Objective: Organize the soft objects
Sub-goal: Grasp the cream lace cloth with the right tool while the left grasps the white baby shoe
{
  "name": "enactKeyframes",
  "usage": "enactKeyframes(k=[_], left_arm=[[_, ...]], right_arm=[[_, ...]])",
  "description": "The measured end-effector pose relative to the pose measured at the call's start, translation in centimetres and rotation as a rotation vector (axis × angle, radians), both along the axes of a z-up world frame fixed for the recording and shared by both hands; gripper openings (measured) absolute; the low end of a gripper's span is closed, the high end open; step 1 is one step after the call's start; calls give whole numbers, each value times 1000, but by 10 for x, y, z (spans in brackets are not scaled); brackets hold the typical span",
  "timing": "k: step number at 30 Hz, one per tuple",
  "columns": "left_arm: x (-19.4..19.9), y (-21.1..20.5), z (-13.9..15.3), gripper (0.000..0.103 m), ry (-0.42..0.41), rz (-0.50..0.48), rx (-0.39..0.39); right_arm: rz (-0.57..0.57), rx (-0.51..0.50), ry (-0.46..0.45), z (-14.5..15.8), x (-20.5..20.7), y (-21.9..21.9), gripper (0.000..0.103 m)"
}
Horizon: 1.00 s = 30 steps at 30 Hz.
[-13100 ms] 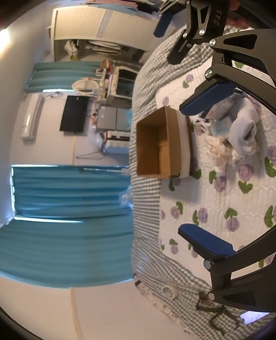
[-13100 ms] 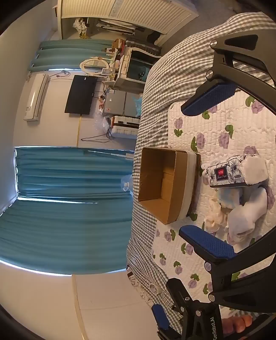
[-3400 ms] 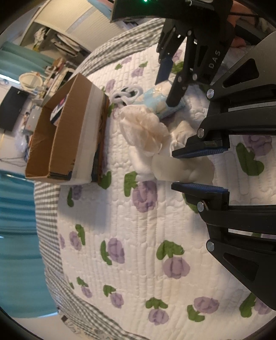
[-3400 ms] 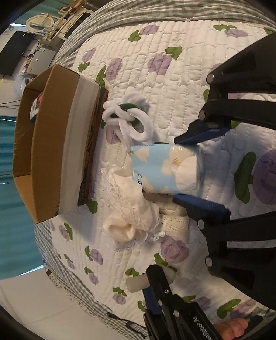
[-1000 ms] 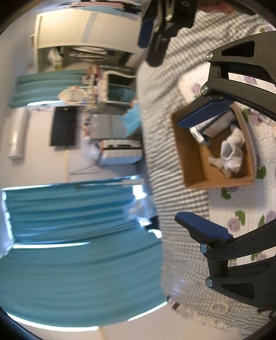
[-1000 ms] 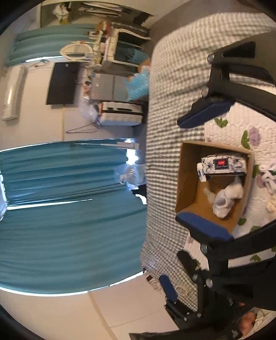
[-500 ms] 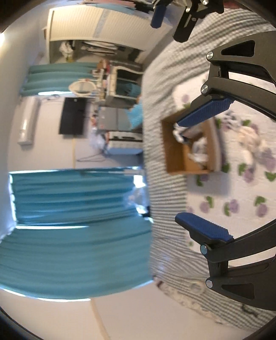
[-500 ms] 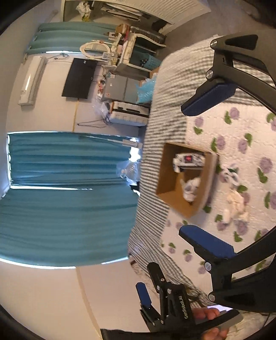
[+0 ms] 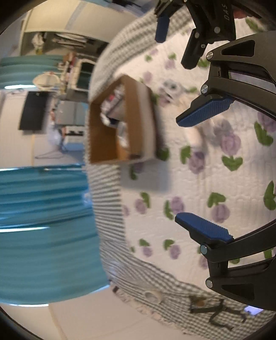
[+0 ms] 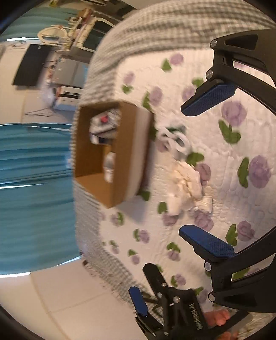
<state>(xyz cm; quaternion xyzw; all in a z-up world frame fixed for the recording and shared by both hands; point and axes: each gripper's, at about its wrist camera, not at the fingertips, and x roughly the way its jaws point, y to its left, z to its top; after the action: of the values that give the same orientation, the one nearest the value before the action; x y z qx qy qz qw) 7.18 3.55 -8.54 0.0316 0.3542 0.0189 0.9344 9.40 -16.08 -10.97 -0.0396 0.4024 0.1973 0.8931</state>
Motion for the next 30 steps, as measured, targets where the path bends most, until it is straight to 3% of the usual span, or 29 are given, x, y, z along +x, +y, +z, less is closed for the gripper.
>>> enactKeyframes(k=[4, 5, 11, 15, 17, 19, 21, 28, 30], left_arm=[[10, 6, -39, 84, 46, 8, 48], [13, 10, -46, 84, 59, 13, 40], [27, 28, -74, 84, 144, 57, -71], [34, 30, -86, 84, 156, 61, -94], [36, 30, -92, 84, 172, 64, -98], [39, 29, -96, 84, 187, 60, -109], [39, 28, -96, 84, 193, 59, -109], [30, 9, -80, 84, 180, 34, -115], [28, 0, -78, 84, 193, 22, -131]], right_arm=[[4, 14, 85, -42, 20, 21, 98], [7, 14, 104, -50, 25, 26, 92], [9, 32, 172, -82, 45, 40, 81], [3, 32, 206, -96, 55, 42, 61], [5, 28, 219, -102, 57, 43, 43], [7, 34, 216, -102, 57, 42, 27], [11, 62, 200, -96, 55, 39, 19], [-13, 131, 105, -57, 31, 8, 17], [-28, 68, 53, -46, 24, 2, 17]])
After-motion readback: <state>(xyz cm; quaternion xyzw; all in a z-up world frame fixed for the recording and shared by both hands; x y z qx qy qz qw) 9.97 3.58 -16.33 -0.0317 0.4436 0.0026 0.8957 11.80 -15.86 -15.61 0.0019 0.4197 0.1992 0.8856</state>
